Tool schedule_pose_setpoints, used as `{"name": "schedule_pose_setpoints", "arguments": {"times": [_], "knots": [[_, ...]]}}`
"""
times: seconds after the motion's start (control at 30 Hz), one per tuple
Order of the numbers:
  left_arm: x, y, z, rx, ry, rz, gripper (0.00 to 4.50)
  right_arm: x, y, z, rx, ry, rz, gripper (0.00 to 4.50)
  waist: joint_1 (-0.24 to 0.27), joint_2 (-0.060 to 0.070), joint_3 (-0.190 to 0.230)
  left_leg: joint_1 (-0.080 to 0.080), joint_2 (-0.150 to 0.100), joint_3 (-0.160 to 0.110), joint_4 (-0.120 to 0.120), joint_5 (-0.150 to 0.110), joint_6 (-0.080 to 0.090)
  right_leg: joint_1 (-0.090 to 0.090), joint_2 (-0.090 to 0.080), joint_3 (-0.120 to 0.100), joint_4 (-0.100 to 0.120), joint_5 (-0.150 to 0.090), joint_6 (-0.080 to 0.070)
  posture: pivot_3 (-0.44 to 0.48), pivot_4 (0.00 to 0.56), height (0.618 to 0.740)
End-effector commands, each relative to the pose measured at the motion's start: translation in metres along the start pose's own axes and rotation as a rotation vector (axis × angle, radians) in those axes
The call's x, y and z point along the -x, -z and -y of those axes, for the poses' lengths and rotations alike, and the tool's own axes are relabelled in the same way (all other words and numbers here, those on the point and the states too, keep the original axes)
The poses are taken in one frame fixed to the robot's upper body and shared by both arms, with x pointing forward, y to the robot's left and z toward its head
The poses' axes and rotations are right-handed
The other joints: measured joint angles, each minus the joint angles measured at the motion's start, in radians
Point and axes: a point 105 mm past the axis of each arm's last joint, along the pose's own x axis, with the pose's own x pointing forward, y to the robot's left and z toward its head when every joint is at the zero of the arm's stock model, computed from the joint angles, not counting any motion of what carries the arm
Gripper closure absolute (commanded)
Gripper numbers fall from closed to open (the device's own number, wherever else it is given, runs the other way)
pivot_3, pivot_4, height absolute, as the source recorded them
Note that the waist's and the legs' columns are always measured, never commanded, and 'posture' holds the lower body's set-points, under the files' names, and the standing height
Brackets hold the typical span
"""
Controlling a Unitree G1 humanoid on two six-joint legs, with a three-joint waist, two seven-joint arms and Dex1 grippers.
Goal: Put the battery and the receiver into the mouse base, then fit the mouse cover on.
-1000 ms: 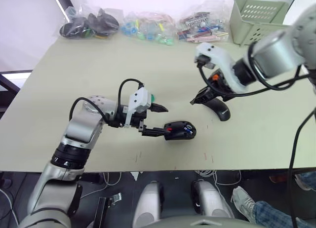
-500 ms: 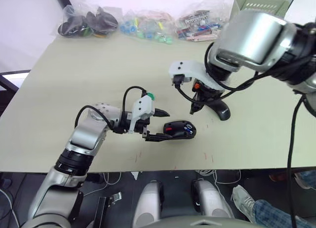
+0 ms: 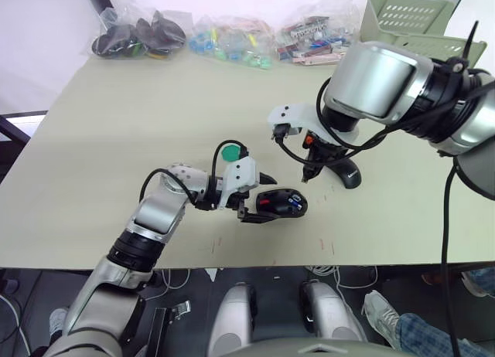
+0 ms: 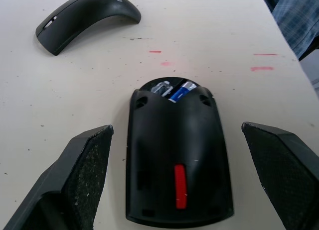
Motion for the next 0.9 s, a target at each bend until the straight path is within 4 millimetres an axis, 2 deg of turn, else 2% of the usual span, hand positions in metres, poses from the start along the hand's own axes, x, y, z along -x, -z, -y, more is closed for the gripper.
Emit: {"name": "schedule_pose_setpoints", "arguments": {"times": [0.03,0.57,0.83,0.87,0.9], "knots": [[-0.005,-0.006,-0.005,-0.06,0.018,0.001,0.08,0.007,-0.004,-0.005,0.003,-0.002,0.042,4.5,0.001,0.0,0.0,0.0,0.0,0.0,0.001,0.0,0.0,0.0,0.0,0.0,0.001,0.0,0.0,0.0,0.15,0.74],[-0.023,-0.002,-0.005,-0.082,0.071,-0.008,0.08,0.005,-0.002,-0.007,-0.034,0.001,0.058,4.5,-0.001,0.0,0.0,0.0,0.0,-0.001,0.009,0.0,0.0,0.0,0.0,0.0,0.01,0.0,0.0,0.0,0.15,0.74],[-0.026,-0.001,-0.007,-0.085,0.067,-0.01,0.08,0.004,-0.001,-0.006,-0.042,0.003,0.058,4.5,-0.001,0.0,0.0,0.0,0.0,-0.001,0.009,0.0,0.0,0.0,0.0,0.0,0.01,0.0,0.0,0.0,0.15,0.74],[-0.027,-0.001,-0.007,-0.085,0.067,-0.011,0.48,0.004,0.0,-0.006,-0.043,0.003,0.059,4.5,0.0,0.0,0.0,-0.001,0.0,-0.002,0.01,0.0,0.0,0.0,0.0,0.0,0.011,0.0,0.0,0.0,0.15,0.74],[-0.027,-0.001,-0.007,-0.085,0.07,-0.012,0.6,0.003,0.0,-0.006,-0.047,0.002,0.061,4.5,0.0,0.0,0.0,0.0,0.0,-0.002,0.01,0.0,0.0,0.0,0.0,0.0,0.011,0.0,0.0,0.0,0.15,0.74]]}}
